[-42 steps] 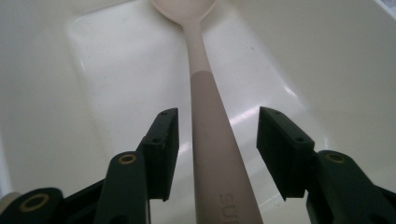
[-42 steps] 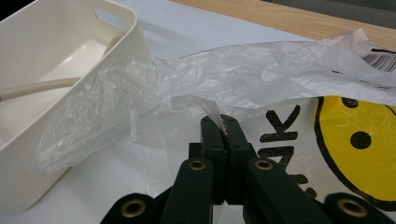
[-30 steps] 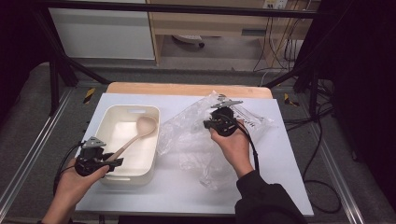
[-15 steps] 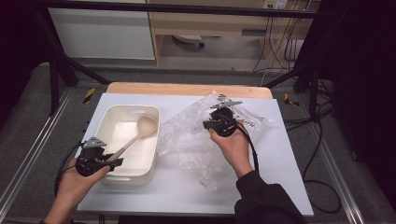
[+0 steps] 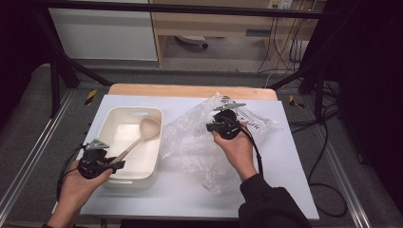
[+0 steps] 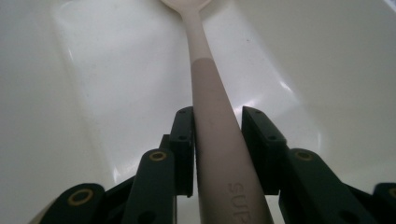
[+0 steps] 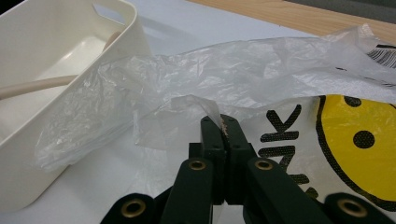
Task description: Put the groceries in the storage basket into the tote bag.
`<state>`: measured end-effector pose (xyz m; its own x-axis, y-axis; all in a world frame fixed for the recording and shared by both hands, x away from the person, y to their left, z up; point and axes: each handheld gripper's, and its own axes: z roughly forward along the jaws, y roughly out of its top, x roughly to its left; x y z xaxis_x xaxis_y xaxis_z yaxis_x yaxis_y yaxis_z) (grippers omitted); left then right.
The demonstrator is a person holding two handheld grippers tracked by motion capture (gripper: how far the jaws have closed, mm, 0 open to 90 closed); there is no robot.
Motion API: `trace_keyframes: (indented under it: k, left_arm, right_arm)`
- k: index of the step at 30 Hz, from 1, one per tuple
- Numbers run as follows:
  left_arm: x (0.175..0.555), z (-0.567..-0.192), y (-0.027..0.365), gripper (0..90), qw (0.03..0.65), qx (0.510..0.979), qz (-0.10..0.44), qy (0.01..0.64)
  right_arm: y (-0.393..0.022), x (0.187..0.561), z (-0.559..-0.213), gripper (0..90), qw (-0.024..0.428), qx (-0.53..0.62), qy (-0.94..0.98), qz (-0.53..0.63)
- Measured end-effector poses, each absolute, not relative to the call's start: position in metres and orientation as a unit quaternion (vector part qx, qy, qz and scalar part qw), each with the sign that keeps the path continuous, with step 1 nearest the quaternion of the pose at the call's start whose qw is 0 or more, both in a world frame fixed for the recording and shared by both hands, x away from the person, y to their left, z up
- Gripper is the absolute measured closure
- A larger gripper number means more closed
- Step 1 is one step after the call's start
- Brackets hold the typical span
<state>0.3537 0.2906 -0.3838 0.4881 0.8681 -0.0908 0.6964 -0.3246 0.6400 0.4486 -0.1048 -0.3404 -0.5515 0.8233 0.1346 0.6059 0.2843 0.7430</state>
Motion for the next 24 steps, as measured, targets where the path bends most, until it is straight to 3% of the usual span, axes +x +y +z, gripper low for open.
trace_keyframes:
  k: [24]
  left_arm:
    - [0.344, -0.372, 0.294, 68.9, 0.346, 0.788, 0.177, 0.478]
  right_arm:
    - [-0.107, 0.45, -0.34, 90.0, 0.138, 0.452, 0.79, 0.391]
